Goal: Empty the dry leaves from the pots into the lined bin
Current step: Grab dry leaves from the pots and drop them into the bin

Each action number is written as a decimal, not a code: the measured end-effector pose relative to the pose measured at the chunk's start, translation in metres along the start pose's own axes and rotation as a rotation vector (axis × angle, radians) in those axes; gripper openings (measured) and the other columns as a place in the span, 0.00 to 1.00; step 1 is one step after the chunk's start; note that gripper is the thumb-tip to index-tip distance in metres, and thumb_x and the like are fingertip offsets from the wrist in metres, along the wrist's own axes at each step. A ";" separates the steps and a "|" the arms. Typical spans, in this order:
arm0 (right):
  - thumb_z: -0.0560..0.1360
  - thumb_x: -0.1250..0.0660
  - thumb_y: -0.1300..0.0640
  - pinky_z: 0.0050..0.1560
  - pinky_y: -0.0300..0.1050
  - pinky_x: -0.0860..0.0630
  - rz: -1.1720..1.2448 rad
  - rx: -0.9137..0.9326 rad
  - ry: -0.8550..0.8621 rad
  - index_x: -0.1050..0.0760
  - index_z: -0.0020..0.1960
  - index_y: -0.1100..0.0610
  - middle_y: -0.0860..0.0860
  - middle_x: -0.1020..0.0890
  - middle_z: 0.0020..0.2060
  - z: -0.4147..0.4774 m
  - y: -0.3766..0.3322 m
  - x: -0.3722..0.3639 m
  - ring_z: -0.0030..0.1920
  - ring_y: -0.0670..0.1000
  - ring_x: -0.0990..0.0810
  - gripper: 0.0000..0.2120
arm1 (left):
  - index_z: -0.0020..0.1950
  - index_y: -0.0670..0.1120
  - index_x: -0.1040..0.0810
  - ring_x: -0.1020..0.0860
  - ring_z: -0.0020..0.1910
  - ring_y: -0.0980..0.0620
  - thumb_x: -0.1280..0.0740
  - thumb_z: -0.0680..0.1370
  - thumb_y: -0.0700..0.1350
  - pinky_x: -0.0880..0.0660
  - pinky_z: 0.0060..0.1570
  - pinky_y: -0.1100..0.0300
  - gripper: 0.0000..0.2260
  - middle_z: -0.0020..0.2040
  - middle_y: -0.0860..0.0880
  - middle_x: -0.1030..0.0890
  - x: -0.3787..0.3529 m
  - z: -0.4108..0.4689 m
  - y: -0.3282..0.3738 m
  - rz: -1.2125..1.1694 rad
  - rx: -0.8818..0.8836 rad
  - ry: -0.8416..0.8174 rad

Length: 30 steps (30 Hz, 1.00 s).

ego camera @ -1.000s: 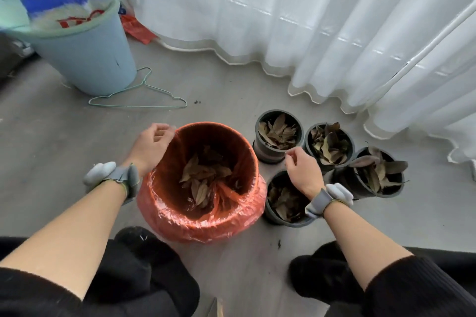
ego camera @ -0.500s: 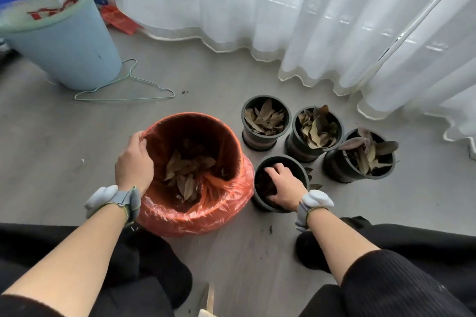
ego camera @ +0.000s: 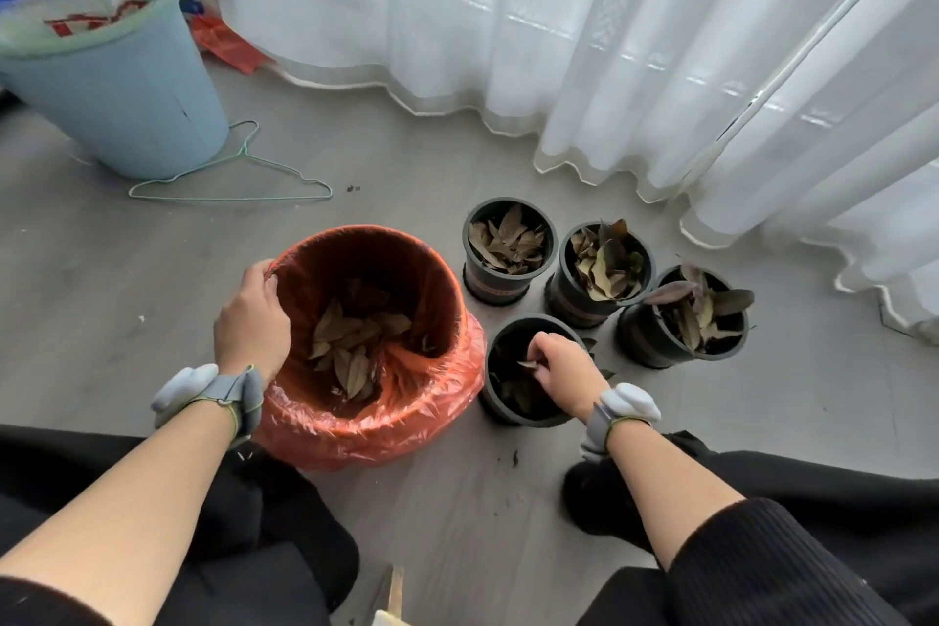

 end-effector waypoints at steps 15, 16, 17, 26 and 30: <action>0.74 0.28 0.55 0.43 0.43 0.24 0.313 -0.204 0.259 0.25 0.44 0.52 0.47 0.20 0.37 -0.036 0.016 0.053 0.40 0.51 0.21 0.06 | 0.65 0.43 0.30 0.26 0.53 0.31 0.47 0.83 0.43 0.31 0.50 0.44 0.13 0.58 0.34 0.23 -0.002 -0.021 0.006 -0.086 0.077 0.004; 0.74 0.28 0.54 0.43 0.42 0.25 0.320 -0.211 0.275 0.25 0.43 0.52 0.47 0.21 0.36 -0.037 0.016 0.054 0.40 0.50 0.21 0.06 | 0.65 0.43 0.30 0.26 0.54 0.31 0.46 0.83 0.43 0.31 0.51 0.44 0.13 0.58 0.34 0.23 -0.002 -0.022 0.007 -0.095 0.073 0.004; 0.74 0.28 0.55 0.43 0.43 0.24 0.328 -0.216 0.276 0.25 0.43 0.52 0.47 0.21 0.36 -0.037 0.016 0.054 0.41 0.51 0.21 0.06 | 0.65 0.43 0.30 0.26 0.55 0.31 0.46 0.83 0.42 0.31 0.51 0.45 0.13 0.59 0.35 0.24 -0.002 -0.022 0.007 -0.100 0.069 0.005; 0.74 0.27 0.57 0.46 0.54 0.17 0.511 -0.232 0.260 0.24 0.44 0.55 0.55 0.17 0.40 -0.031 0.012 0.071 0.42 0.57 0.16 0.05 | 0.65 0.43 0.30 0.26 0.55 0.31 0.47 0.83 0.43 0.31 0.51 0.45 0.12 0.60 0.36 0.24 -0.001 -0.023 0.006 -0.096 0.071 0.012; 0.75 0.28 0.58 0.39 0.49 0.16 0.718 -0.162 0.329 0.24 0.45 0.55 0.61 0.16 0.44 -0.024 -0.011 0.105 0.39 0.56 0.15 0.05 | 0.65 0.43 0.30 0.26 0.56 0.32 0.47 0.83 0.43 0.31 0.52 0.45 0.13 0.61 0.36 0.24 -0.002 -0.023 0.008 -0.099 0.078 0.009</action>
Point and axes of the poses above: each hand's wrist, its own z-axis towards the middle knuckle, its own x-axis out of the back of the hand, y = z × x, the point moved 5 cm from there along z, towards the middle knuckle
